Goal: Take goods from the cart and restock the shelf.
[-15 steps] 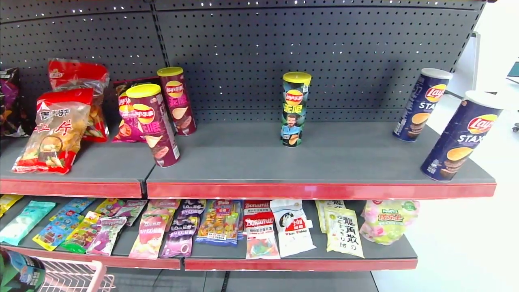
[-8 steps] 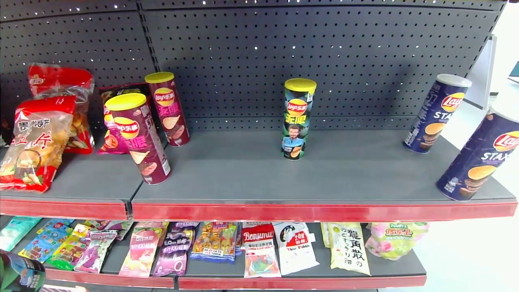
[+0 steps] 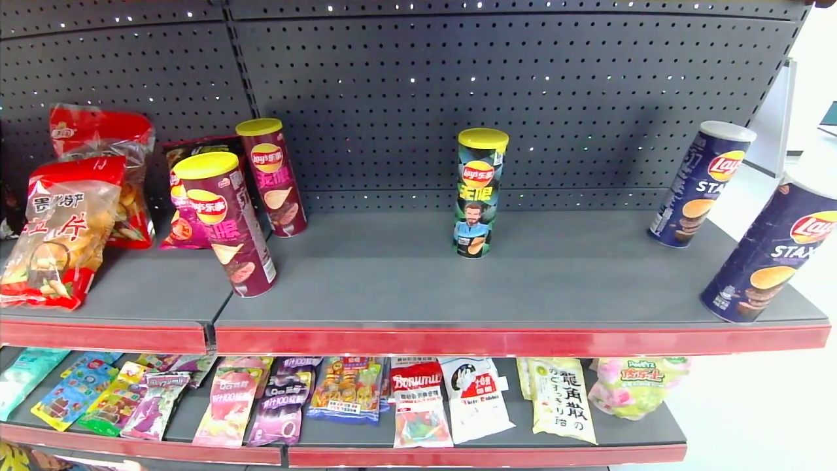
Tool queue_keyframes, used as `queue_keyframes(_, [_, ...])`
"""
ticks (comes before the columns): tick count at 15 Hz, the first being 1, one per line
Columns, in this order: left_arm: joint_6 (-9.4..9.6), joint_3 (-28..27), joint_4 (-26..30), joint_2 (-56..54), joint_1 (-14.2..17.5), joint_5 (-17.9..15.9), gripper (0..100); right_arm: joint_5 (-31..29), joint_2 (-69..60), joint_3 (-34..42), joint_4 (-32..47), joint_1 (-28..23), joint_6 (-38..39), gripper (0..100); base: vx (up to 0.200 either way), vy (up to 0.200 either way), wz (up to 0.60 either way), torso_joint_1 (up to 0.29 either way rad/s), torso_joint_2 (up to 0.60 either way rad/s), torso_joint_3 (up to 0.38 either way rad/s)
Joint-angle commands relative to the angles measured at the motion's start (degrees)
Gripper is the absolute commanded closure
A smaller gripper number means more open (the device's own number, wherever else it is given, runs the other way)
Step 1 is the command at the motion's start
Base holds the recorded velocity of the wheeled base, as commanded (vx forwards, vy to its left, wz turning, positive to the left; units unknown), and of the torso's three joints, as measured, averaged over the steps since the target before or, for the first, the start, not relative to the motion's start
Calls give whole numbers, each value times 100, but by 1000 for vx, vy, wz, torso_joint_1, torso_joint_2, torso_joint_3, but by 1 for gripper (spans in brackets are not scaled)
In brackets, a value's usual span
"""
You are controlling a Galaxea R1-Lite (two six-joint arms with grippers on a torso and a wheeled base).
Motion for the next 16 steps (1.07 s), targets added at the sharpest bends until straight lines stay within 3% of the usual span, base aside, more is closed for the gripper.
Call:
queue_keyframes(1, [-64,-40,-7,120,-46,11,100,702,2193,-2388,18,457,12,0,0,0,0,0,0,0])
queue_keyframes(2, [-73,-67,-16,225,-46,55,100,966,2747,-2634,-52,510,-331,0,0,0,0,0,0,0])
queue_keyframes(4, [-55,-119,1,410,-37,468,100,1071,4285,-3188,-448,703,-990,0,0,0,0,0,0,0])
queue_keyframes(5, [-55,-128,1,471,-37,433,100,1071,4733,-3337,-659,975,-1069,0,0,0,0,0,0,0])
queue_keyframes(6, [-134,-181,1,620,-99,283,100,1036,5489,-3565,-1124,1538,-1007,0,0,0,0,0,0,0])
queue_keyframes(7, [-275,-216,1,638,-99,257,100,1045,6008,-3715,-1511,1626,-928,0,0,0,0,0,0,0])
queue_keyframes(8, [-301,-260,10,638,-99,257,100,1080,6623,-3926,-1898,1696,-805,0,0,0,0,0,0,0])
queue_keyframes(13, [-301,-295,1,550,-90,310,100,1097,8188,-4840,-2346,2505,-480,0,0,0,0,0,0,0])
queue_keyframes(16, [-292,-383,1,577,-90,319,100,1124,8891,-4998,-2583,2531,-515,0,0,0,0,0,0,0])
